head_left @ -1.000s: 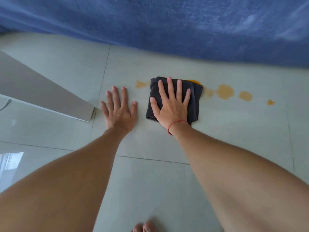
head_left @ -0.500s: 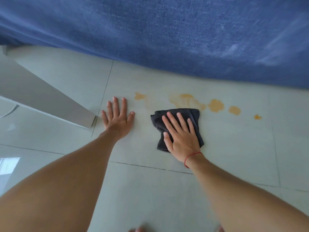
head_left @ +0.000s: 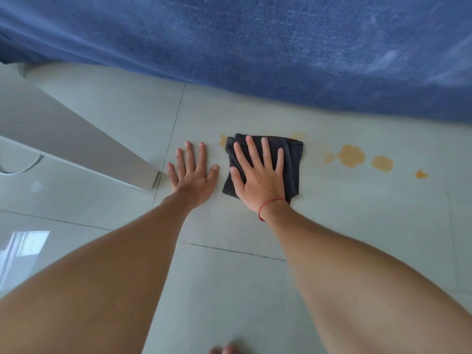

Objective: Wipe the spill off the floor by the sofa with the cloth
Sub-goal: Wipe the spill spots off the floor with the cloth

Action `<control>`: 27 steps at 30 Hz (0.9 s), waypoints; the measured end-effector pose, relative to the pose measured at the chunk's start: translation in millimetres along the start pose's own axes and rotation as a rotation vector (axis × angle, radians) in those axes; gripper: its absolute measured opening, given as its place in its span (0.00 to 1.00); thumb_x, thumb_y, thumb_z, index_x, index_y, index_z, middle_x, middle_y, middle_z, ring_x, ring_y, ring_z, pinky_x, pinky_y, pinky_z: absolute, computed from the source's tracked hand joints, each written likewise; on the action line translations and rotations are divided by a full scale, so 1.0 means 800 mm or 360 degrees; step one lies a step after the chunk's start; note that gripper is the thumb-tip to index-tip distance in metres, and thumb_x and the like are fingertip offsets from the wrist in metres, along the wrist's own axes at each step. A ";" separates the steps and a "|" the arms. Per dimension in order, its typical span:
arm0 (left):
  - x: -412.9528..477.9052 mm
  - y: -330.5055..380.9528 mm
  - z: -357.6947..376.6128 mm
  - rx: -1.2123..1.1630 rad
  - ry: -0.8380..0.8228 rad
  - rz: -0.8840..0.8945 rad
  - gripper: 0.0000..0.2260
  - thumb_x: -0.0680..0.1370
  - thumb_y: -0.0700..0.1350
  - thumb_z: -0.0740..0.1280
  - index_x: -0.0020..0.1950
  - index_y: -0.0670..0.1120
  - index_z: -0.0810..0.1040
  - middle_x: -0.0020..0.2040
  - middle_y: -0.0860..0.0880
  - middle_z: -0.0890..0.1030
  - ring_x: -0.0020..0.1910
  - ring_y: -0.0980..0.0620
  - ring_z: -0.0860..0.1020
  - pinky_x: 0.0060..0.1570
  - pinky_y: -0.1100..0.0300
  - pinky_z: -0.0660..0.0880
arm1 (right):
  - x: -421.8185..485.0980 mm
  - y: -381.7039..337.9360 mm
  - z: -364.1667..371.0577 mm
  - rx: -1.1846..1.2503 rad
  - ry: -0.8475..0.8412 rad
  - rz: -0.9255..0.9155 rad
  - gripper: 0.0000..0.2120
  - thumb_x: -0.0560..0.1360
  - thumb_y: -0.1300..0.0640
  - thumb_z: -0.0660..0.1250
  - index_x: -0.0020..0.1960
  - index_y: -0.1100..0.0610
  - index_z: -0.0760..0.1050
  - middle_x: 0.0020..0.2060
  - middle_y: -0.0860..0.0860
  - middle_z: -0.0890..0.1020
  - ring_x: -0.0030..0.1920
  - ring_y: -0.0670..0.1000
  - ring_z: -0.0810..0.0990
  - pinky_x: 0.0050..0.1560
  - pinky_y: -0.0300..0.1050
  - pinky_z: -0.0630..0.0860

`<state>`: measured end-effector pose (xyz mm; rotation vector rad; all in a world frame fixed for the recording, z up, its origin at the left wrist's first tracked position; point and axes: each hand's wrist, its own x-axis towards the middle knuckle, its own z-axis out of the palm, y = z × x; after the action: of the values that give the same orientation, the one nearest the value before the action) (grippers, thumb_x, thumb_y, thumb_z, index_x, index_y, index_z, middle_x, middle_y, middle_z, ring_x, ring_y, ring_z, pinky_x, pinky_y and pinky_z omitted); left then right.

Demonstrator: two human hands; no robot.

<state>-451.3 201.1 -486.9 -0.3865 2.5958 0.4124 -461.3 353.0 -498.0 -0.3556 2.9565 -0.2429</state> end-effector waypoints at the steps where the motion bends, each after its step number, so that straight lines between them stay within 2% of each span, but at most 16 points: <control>1: -0.002 -0.001 -0.002 -0.0027 -0.0020 0.0001 0.28 0.81 0.58 0.44 0.77 0.56 0.34 0.78 0.51 0.31 0.76 0.49 0.31 0.74 0.47 0.32 | -0.016 -0.002 0.001 0.0020 0.0004 -0.0055 0.26 0.79 0.44 0.50 0.76 0.46 0.58 0.77 0.48 0.59 0.77 0.57 0.55 0.74 0.64 0.49; 6: -0.009 -0.016 -0.007 -0.0107 0.0188 0.0069 0.26 0.83 0.53 0.46 0.79 0.51 0.41 0.80 0.48 0.39 0.78 0.47 0.39 0.76 0.48 0.40 | -0.092 0.036 0.000 0.0061 -0.0043 -0.0194 0.24 0.79 0.47 0.50 0.74 0.47 0.63 0.74 0.47 0.66 0.75 0.56 0.63 0.72 0.57 0.53; 9: -0.010 -0.025 -0.004 -0.0118 0.0251 0.0009 0.27 0.83 0.51 0.48 0.79 0.49 0.42 0.80 0.47 0.40 0.79 0.47 0.40 0.76 0.49 0.40 | -0.091 0.075 -0.005 -0.0036 -0.0022 -0.0068 0.24 0.79 0.47 0.49 0.74 0.47 0.61 0.74 0.46 0.66 0.75 0.54 0.63 0.72 0.56 0.52; 13: -0.005 -0.028 0.000 -0.0090 0.0232 0.0006 0.27 0.83 0.51 0.48 0.79 0.48 0.40 0.79 0.48 0.39 0.78 0.48 0.38 0.76 0.50 0.38 | -0.037 0.067 -0.012 -0.0018 -0.0028 0.0207 0.25 0.80 0.45 0.45 0.76 0.45 0.56 0.77 0.45 0.58 0.77 0.55 0.55 0.73 0.63 0.48; 16: 0.000 -0.032 -0.002 -0.0068 0.0163 0.0009 0.28 0.83 0.52 0.46 0.79 0.48 0.38 0.79 0.49 0.36 0.78 0.49 0.36 0.75 0.50 0.36 | 0.012 0.030 -0.009 0.0048 -0.0004 0.0271 0.24 0.82 0.46 0.44 0.77 0.44 0.50 0.78 0.43 0.51 0.78 0.54 0.46 0.73 0.66 0.41; 22: 0.002 -0.031 -0.004 -0.0028 0.0107 0.0006 0.27 0.82 0.52 0.45 0.78 0.49 0.36 0.78 0.50 0.34 0.77 0.50 0.34 0.75 0.51 0.36 | 0.045 -0.056 0.002 0.0053 -0.0051 -0.0127 0.23 0.82 0.47 0.45 0.77 0.45 0.52 0.78 0.41 0.52 0.78 0.53 0.46 0.73 0.67 0.41; 27: 0.000 -0.033 -0.008 -0.0026 0.0042 0.0025 0.27 0.82 0.52 0.44 0.78 0.49 0.35 0.78 0.49 0.33 0.77 0.49 0.34 0.75 0.51 0.35 | 0.003 -0.006 -0.004 -0.0010 -0.0049 -0.0364 0.24 0.80 0.48 0.45 0.75 0.48 0.61 0.76 0.44 0.62 0.76 0.53 0.59 0.75 0.60 0.51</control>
<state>-445.0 175.0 -487.1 -0.3794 2.6244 0.4370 -463.0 348.3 -494.3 -0.6924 2.8847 -0.2522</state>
